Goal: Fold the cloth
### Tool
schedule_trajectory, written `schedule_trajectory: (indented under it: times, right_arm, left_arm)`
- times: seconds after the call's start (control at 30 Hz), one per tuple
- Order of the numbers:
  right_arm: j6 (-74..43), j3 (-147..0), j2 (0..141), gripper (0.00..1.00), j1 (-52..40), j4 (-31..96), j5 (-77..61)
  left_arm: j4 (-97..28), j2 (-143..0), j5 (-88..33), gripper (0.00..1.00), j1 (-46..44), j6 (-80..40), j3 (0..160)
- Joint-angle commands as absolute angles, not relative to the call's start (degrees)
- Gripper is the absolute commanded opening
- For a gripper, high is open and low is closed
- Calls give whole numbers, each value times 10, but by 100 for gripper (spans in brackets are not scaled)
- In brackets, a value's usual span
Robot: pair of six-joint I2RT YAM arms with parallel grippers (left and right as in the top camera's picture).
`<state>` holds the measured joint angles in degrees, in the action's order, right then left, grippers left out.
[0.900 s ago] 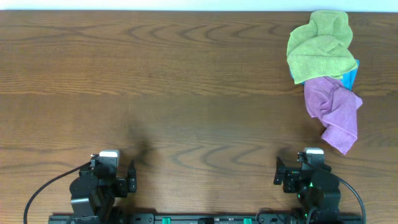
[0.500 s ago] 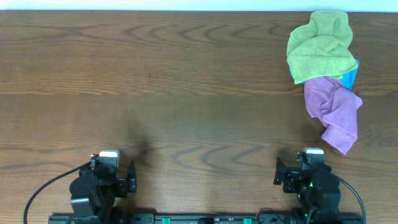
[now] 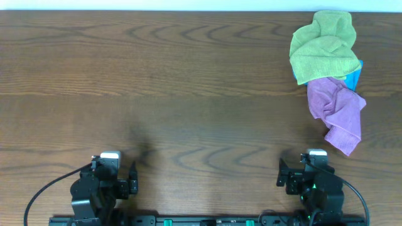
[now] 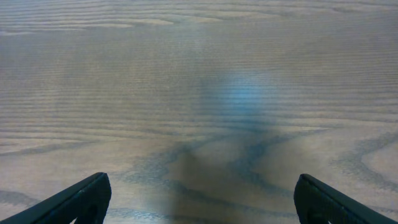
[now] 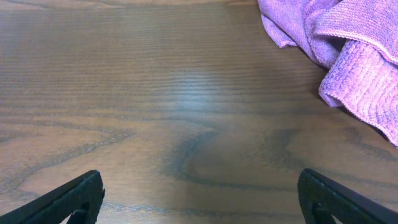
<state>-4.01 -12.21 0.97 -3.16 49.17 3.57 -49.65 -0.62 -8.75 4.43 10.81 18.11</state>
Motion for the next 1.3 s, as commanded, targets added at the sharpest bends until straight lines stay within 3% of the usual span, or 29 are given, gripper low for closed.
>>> schedule_trajectory:
  times: [0.0, 1.27]
  right_arm:
    - [-33, -113, 3, 99, -23, 495, 32]
    - [-34, -116, 5, 99, -23, 481, 28]
  left_arm:
    - [-497, -3, -84, 95, 43, 118, 181]
    - [-497, -3, -84, 95, 43, 118, 181]
